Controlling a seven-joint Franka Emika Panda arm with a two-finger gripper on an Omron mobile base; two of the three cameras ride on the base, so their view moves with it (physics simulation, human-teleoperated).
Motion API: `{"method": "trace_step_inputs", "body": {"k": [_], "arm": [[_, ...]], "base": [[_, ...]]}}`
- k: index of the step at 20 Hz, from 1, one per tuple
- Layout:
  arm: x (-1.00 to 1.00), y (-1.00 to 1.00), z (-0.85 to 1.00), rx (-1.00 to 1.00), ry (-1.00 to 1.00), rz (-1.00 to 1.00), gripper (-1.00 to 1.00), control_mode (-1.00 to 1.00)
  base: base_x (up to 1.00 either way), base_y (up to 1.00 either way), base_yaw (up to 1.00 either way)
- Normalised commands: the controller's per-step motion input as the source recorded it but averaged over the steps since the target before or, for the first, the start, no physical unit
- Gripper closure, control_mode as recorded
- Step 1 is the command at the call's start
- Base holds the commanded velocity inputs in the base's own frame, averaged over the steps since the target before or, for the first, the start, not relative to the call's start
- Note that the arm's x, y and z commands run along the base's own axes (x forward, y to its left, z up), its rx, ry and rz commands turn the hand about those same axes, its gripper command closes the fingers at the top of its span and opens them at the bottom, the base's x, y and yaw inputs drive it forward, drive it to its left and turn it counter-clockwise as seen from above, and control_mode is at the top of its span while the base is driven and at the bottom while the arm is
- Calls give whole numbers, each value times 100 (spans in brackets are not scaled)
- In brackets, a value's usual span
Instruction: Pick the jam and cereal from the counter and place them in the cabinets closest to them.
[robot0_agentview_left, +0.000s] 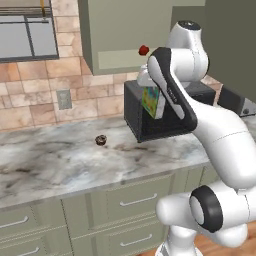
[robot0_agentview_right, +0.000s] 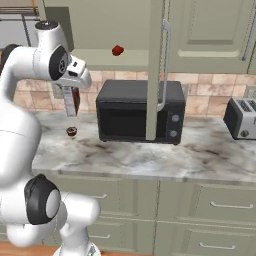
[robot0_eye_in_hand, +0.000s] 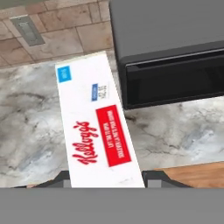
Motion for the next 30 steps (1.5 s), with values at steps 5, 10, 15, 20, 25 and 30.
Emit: {"method": "trace_step_inputs", "body": {"k": [5,10,15,20,25,30], "arm": [[-1,-3,67,2,-4,-7,100,-100],[0,-1,55,1,-5,-7,100,-100],[0,-7,15,1,-7,-2,100,-100],[0,-1,17,2,-7,0,100,-100],[9,0,16,1,-4,0,100,-100],[19,0,14,1,0,0,100,-100]], "base": [[0,0,0],[0,0,0],[0,0,0],[0,0,0],[0,0,0],[0,0,0]]}}
